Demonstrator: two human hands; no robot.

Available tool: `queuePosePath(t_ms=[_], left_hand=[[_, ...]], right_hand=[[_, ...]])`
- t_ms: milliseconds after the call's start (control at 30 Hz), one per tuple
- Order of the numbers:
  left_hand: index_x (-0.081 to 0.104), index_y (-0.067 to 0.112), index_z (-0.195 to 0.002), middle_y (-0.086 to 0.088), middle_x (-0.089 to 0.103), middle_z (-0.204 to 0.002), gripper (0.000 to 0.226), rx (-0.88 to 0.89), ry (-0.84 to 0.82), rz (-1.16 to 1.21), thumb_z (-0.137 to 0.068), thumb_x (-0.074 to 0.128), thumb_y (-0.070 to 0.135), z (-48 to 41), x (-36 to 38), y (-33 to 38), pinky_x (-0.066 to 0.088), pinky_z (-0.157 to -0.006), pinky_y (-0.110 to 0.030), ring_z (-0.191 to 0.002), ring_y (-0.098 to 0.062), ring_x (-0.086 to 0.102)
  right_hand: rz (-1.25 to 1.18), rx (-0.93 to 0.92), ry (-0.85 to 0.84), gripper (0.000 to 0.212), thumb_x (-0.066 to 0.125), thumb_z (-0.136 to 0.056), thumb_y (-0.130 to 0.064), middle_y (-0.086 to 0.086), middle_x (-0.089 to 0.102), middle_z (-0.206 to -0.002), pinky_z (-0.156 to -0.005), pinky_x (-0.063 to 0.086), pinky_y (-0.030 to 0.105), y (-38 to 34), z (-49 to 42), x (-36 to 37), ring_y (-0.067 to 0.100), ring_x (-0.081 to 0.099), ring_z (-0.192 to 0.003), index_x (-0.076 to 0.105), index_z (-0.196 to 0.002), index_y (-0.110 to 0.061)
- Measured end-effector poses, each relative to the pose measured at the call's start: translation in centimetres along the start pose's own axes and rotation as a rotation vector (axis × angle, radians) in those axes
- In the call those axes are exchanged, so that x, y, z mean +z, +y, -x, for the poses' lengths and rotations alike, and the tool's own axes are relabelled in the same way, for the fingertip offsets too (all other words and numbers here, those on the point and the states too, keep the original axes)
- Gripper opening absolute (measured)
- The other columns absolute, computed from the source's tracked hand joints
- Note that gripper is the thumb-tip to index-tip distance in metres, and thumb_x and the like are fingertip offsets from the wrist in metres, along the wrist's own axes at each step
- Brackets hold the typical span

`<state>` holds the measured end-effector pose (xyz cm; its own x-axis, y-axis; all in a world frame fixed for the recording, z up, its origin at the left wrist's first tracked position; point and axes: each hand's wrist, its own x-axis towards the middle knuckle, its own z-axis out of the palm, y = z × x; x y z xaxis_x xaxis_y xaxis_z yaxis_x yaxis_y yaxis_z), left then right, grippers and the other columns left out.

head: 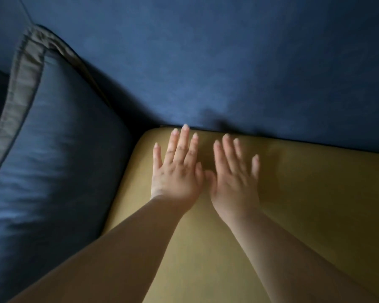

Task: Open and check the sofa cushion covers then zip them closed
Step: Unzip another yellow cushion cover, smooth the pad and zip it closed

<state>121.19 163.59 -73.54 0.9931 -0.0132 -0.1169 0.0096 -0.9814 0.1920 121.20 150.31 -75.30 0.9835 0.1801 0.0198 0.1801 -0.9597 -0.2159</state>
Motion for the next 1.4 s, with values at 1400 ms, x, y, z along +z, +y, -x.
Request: queuePosePath(t_ms=[1400], left_hand=[[-0.008, 0.026, -0.152, 0.01, -0.028, -0.152, 0.065, 0.291, 0.046, 0.016, -0.091, 0.002, 0.044, -0.3, 6.7, 32.8, -0.008, -0.118, -0.046, -0.144, -0.011, -0.023]], right_hand=[[0.018, 0.253, 0.094, 0.064, 0.017, -0.1, -0.047, 0.002, 0.0, -0.164, -0.117, 0.0, 0.054, 33.2, 9.0, -9.0, 0.018, -0.003, -0.151, 0.009, -0.157, -0.018]])
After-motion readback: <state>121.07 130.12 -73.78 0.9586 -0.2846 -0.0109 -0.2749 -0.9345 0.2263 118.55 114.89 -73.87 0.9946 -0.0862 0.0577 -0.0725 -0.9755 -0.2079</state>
